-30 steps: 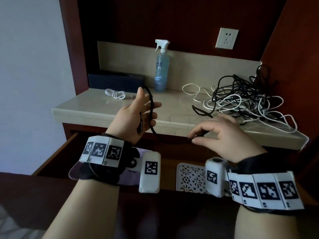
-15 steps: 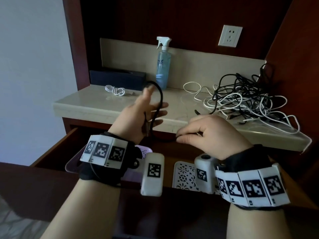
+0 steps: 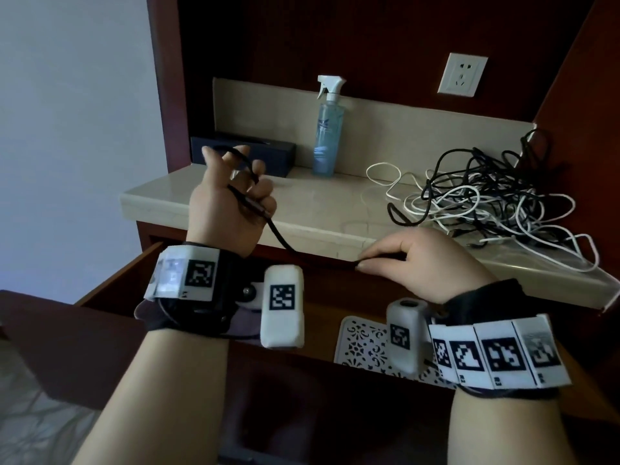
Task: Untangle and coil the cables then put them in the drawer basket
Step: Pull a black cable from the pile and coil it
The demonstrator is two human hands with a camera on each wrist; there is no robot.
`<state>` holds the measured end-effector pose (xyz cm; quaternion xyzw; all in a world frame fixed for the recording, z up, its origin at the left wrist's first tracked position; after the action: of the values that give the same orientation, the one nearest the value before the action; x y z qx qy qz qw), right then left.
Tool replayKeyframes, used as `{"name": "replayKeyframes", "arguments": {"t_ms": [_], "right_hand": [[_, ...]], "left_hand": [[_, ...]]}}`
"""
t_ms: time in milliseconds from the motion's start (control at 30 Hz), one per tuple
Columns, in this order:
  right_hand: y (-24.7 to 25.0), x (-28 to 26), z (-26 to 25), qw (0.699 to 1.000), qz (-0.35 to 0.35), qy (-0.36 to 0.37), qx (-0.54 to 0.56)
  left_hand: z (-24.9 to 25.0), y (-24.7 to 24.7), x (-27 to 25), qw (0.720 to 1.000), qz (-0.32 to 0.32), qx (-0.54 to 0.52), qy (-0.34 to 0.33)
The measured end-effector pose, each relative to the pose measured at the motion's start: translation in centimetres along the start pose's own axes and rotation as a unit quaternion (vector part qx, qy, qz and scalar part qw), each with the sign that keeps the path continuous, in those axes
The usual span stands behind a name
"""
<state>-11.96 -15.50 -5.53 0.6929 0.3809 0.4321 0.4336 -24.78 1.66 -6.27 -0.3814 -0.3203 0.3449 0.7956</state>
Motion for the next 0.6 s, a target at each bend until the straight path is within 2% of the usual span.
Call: {"name": "replayKeyframes", "arguments": {"t_ms": [133,233,400,600], "right_hand": [[1.2,0.0,-0.9,0.984,0.124,0.116,0.061],[1.5,0.0,-1.3,0.968,0.168,0.164,0.088],[1.4,-0.2,-0.3,0.965,0.21,0.131,0.088],[1.3,-0.6,0.4,0.97,0.193,0.122,0.088]], "left_hand": [[-1.8,-1.3,-1.0,0.981,-0.016,0.192,0.003],[-3.5,-2.0,-2.0,0.96,-0.063,0.271,0.041],[-4.6,-2.9,-3.1,0.944,-0.108,0.296,0.099],[-4.9,-3.7,-2.9,0.96,-0.097,0.245,0.098]]}}
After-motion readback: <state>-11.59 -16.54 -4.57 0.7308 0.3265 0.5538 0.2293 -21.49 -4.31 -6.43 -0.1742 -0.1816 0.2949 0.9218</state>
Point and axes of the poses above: each hand's wrist, its own x-axis towards the middle knuckle, its own y-axis out of the back of the hand, z = x × y, the point moved 3 cm from there along x, towards the middle knuckle, and after that the axes turned 7 degrees about -x, right-handed, at the moved point
